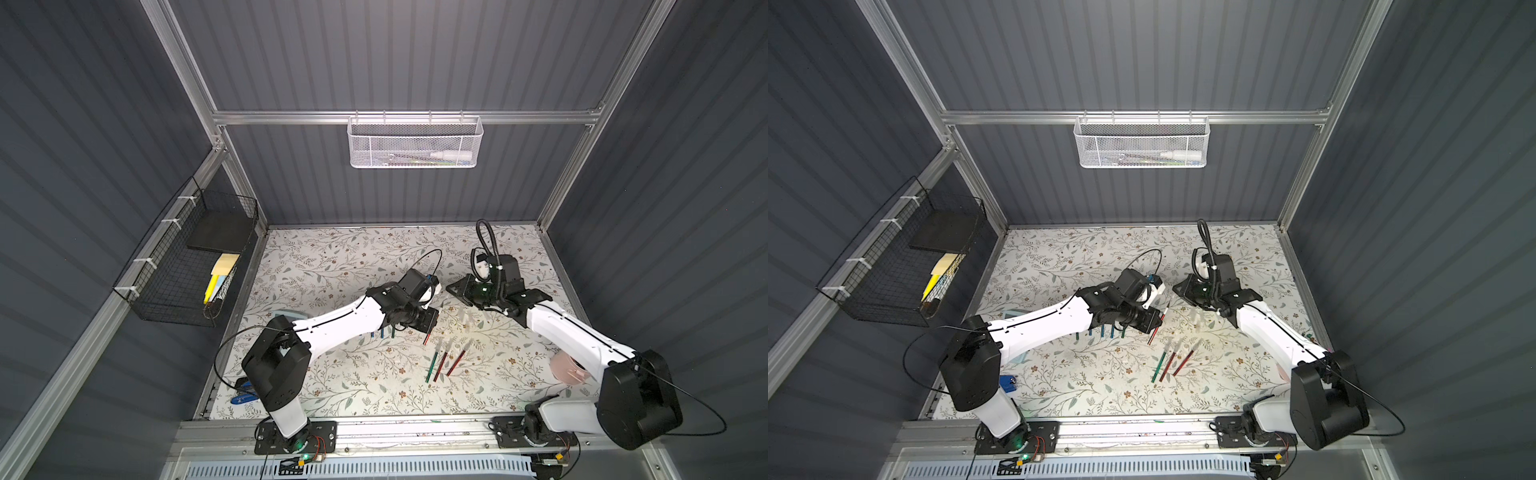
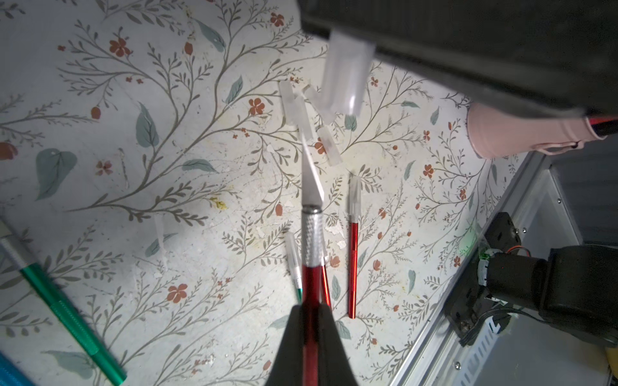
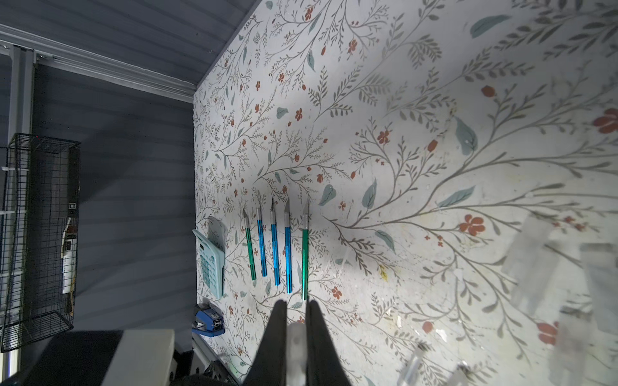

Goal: Remove protective caps from carving knives
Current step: Remove the protective sleeve from the carving knife, then place the carving knife at the center of the board.

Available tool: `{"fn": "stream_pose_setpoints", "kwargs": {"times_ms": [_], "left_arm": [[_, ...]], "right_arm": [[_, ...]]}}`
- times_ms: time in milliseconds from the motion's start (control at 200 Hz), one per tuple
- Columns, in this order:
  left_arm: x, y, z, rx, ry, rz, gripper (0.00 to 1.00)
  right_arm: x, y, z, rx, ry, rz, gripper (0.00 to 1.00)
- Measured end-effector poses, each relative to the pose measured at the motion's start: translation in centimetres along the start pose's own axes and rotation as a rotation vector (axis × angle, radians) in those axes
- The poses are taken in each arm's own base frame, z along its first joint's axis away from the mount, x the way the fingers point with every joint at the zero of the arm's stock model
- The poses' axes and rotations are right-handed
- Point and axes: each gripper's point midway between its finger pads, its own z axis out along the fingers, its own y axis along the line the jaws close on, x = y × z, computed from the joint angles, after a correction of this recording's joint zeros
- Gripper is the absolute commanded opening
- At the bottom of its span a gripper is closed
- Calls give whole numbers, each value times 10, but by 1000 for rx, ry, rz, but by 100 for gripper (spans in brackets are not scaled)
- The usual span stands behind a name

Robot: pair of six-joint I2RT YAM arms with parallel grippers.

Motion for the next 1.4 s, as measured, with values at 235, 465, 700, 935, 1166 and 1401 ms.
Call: {"fn": "stream_pose_setpoints", "kwargs": {"times_ms": [235,465,700,935,1166,1401], "left_arm": [[8,8,1,-31,24,-14,0],[9,27,8,-83,36,-54,0],[21,78,34,-178,100,-166,0],[28,111,45,-258,121,-237,0],[32,121,50,-275,130,-269,0],[30,121,51,-275,122,-276,13]], "right_arm": [[-10,-9,-5,16,-24,21,0],[-16,-17,-18,59,-69,19,0],[-7,-37,-24,122,-68,21,0],[-3,-49,-31,161,-71,23,0],[0,-58,-31,181,-66,29,0],[0,-60,-31,185,-68,28,0]]}}
